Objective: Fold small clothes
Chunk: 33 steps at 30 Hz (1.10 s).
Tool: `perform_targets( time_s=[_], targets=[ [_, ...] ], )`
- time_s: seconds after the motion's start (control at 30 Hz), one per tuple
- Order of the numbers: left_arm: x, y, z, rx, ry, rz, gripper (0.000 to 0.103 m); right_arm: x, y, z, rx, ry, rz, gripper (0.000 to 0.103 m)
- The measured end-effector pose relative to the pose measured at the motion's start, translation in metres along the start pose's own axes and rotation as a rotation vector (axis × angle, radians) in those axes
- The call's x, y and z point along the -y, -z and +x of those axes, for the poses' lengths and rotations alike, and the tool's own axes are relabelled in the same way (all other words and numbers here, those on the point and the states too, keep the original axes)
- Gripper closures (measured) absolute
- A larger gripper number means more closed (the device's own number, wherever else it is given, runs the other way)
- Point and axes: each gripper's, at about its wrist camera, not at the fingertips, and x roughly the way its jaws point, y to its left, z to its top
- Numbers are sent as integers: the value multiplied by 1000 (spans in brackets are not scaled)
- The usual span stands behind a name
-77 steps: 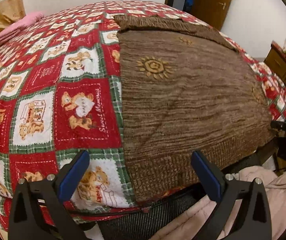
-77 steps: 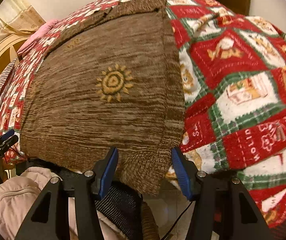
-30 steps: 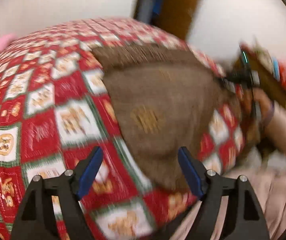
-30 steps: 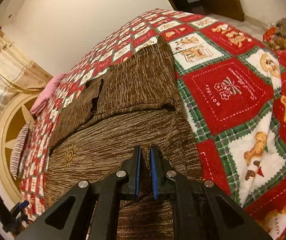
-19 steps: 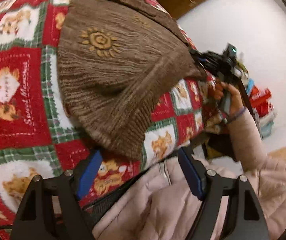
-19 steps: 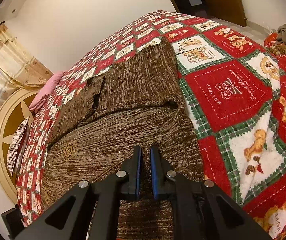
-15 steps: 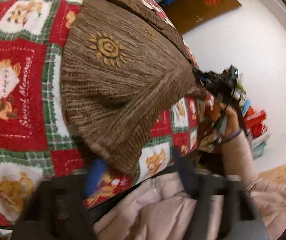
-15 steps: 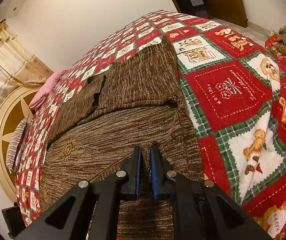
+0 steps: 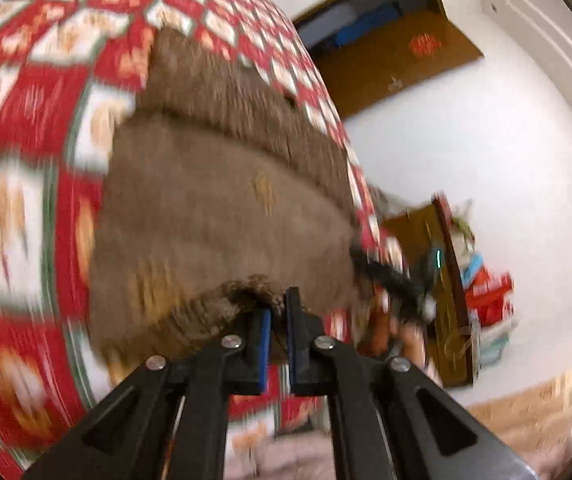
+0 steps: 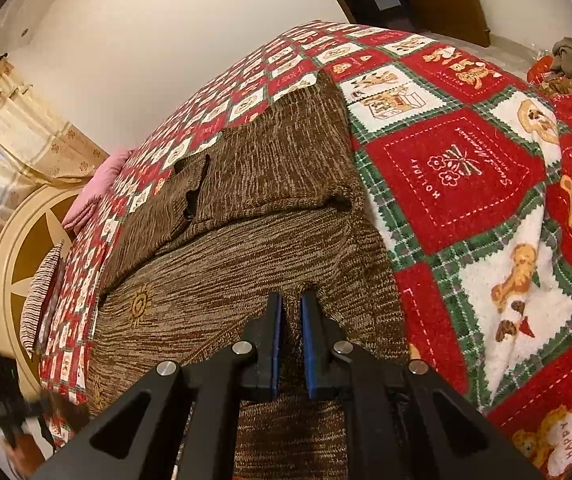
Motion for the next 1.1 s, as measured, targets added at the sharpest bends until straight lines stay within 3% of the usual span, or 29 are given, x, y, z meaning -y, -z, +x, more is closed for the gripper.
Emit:
perform_targets(
  time_s=[0.1,0.2,0.37,0.43,0.5,0.6,0.83,0.97,1.1],
  targets=[
    [-13,-38,3,57,-117,17,97,-2,1,0,5,9,-6,93],
    [-24,-55,11,30,-209,57,90,-1,1,1,5,10,-2,93],
    [-34,-40,-7,75,-287,181,68,1,1,1,5,0,14,93],
    [-38,-30,-12,86,-285,217,63,2,1,1,7,-5,24,93],
    [-41,-28,-11,84,-304,250,49,3,1,1,9,-5,26,93],
    [-36,-27,1,96,-361,343,48,3,1,1,8,-6,25,93],
    [-13,-31,31,160,-381,549,48,2,3,0,9,-8,40,93],
    [-24,-42,45,135,-425,514,48,2,2,0,9,-7,39,93],
    [-35,-49,48,104,-354,454,48,4,2,0,10,-16,44,93]
  ],
)
